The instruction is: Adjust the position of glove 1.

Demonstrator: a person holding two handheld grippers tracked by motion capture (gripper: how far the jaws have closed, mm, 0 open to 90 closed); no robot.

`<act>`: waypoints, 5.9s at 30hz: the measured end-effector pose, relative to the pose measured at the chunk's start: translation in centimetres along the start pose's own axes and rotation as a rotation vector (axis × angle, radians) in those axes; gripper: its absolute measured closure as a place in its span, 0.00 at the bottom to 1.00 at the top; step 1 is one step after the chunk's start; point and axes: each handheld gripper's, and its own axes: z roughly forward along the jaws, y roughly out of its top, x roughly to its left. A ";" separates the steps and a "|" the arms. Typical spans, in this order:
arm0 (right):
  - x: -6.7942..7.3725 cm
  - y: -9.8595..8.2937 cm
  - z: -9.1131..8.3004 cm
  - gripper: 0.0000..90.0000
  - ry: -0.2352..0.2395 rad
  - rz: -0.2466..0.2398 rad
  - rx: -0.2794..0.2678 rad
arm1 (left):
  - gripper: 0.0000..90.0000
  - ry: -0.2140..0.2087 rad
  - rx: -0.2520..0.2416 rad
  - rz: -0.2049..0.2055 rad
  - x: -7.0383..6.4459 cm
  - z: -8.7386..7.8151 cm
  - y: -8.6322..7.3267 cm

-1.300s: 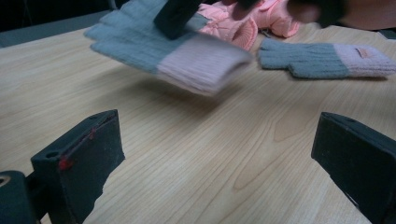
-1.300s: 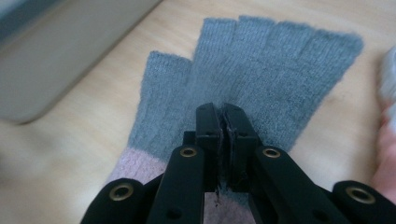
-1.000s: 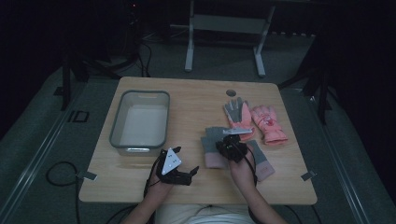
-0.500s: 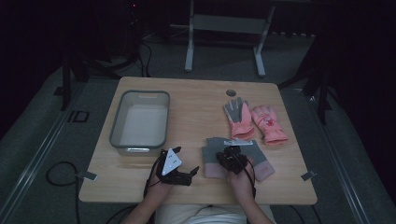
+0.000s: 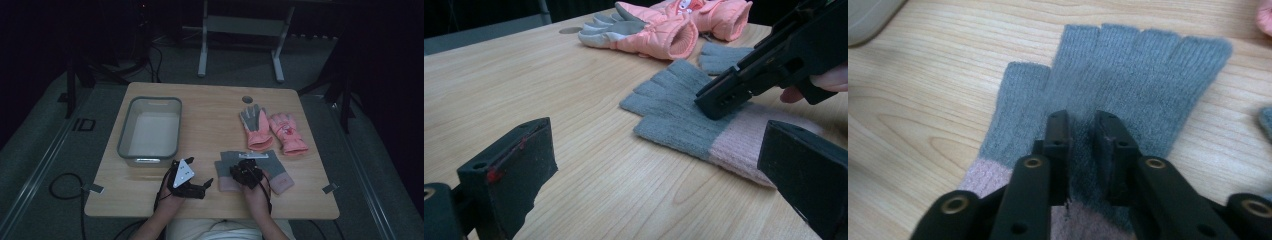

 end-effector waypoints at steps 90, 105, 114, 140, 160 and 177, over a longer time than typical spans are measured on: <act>-9.2 -3.1 -7.0 0.95 -0.187 0.087 -0.079 | 0.02 0.021 0.003 0.012 -0.1 0.0 0.0; -10.0 -4.1 -5.4 0.83 -0.177 0.120 -0.072 | 0.02 0.019 0.003 0.013 -0.1 0.0 0.0; -11.7 -2.1 -7.1 0.75 -0.016 -0.156 -0.062 | 0.02 0.015 0.006 0.014 -0.1 0.0 0.0; -13.6 -2.4 -6.0 0.95 0.085 -0.222 0.049 | 0.02 0.034 0.002 0.006 -0.1 0.0 0.0; -4.5 6.3 -11.8 0.96 0.190 -0.323 -0.159 | 0.02 0.024 -0.002 0.003 0.0 0.0 0.0; -1.3 3.0 -4.9 0.95 0.188 -0.189 -0.027 | 0.02 0.018 0.001 0.003 0.0 0.0 0.0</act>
